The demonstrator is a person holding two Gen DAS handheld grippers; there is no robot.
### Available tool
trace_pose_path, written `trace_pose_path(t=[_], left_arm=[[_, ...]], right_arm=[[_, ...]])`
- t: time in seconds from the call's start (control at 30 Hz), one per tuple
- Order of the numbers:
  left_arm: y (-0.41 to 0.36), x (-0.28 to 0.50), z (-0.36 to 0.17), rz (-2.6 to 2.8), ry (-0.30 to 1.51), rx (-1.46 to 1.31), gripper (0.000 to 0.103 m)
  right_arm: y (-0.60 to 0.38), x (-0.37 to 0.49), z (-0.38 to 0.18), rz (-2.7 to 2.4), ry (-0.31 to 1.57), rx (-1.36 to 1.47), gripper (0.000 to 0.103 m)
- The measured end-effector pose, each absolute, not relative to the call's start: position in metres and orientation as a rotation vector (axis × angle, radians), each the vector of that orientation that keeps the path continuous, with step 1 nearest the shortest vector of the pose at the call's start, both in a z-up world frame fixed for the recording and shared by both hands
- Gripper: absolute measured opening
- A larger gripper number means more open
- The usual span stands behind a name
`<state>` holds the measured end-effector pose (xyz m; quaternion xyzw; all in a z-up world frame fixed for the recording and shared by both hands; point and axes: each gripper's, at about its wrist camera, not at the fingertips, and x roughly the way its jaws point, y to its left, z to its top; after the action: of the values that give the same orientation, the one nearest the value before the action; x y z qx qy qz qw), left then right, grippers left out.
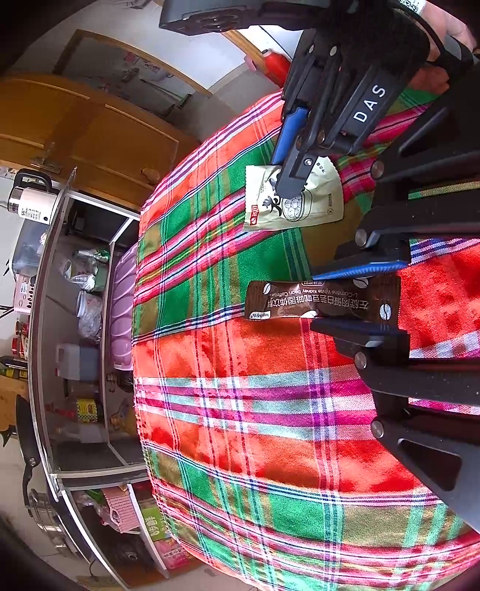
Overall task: Collect trash
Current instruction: 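Grasp the brown snack bar with the left tool while the right tool grasps the beige packet, then carry the brown bar and beige packet over the trash bin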
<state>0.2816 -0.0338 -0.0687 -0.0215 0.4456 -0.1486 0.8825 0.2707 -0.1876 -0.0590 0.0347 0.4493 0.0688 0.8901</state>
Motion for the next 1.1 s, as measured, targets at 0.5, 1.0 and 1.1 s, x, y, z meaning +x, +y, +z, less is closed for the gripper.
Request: trace_pose_path(t=[0.5,1.0,1.1], left_arm=[[-0.033,0.281,-0.067,-0.306,0.93,-0.041,0.021],[-0.03,0.263,-0.053,-0.311,0.905,-0.04,0.021],[-0.032,0.257,-0.047,-0.318,0.889,-0.034,0.021]], right_arm=[[-0.196,0.262,-0.054,0.128,0.908,0.076,0.015],[-0.21,0.233,-0.034,0.137,0.856,0.107,0.011],[-0.216,0.225,-0.028,0.131,0.839,0.117,0.011]])
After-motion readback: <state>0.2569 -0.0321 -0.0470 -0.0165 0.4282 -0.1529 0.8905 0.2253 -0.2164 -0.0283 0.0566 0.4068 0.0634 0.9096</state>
